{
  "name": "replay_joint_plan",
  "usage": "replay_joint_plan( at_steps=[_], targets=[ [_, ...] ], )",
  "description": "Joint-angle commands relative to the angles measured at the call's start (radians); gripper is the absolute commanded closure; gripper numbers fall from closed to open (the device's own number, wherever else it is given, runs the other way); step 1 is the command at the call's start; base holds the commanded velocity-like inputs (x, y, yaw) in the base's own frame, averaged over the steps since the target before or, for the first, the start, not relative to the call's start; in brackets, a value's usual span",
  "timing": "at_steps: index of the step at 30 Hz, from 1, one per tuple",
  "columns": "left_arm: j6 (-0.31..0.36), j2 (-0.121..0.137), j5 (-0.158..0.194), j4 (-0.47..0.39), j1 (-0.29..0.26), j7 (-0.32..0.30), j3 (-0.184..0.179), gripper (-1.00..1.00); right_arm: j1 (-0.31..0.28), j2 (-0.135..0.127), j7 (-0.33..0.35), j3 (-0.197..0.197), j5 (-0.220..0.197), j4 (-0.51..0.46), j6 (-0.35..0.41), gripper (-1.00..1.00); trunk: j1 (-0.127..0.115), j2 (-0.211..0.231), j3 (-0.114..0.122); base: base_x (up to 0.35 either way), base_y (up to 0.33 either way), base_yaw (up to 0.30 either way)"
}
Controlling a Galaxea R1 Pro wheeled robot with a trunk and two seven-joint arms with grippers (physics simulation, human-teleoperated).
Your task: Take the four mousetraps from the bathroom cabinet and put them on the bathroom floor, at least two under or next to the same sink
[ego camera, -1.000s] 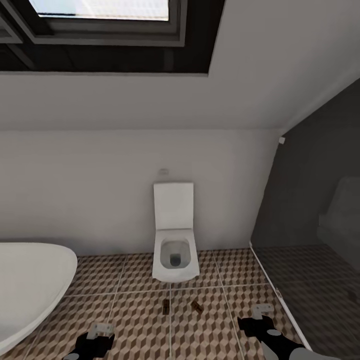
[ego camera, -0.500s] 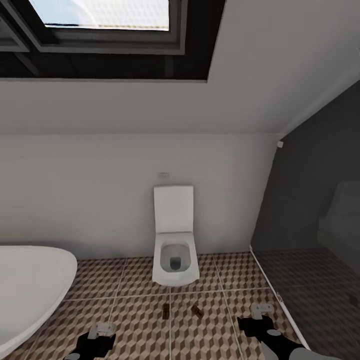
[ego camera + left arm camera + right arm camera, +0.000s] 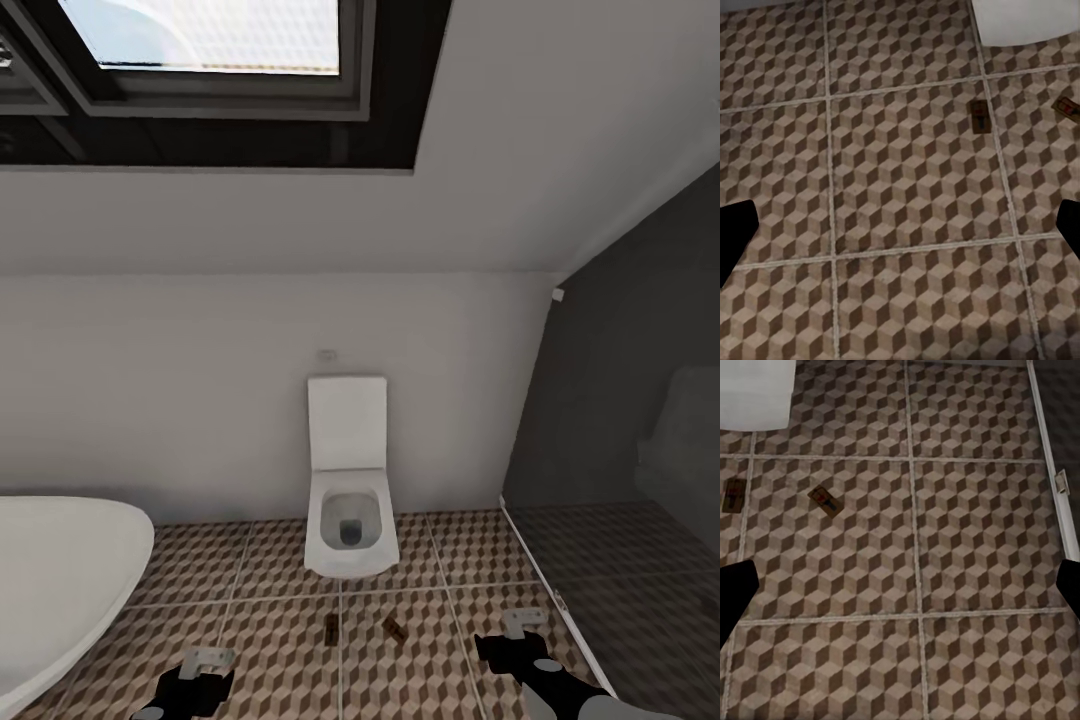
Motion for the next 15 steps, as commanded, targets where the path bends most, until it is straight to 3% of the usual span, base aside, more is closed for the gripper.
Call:
replay_joint_plan(
  at_steps=[1,15],
  targets=[
    [-0.006,-0.001,0.010,0.004,-0.002,-0.005,-0.007,-1.00,-0.001,0.000,-0.001,0.008,-0.009,0.000,-0.002,-1.00,0.001,-0.002,-0.002,0.000,0.000,0.000],
    [-0.004,-0.011,0.010,0.005,0.007,-0.005,-0.007,-1.00,-0.001,0.022,-0.001,0.008,-0.008,0.000,-0.002,-1.00,0.001,-0.002,-0.002,0.000,0.000,0.000]
  ],
)
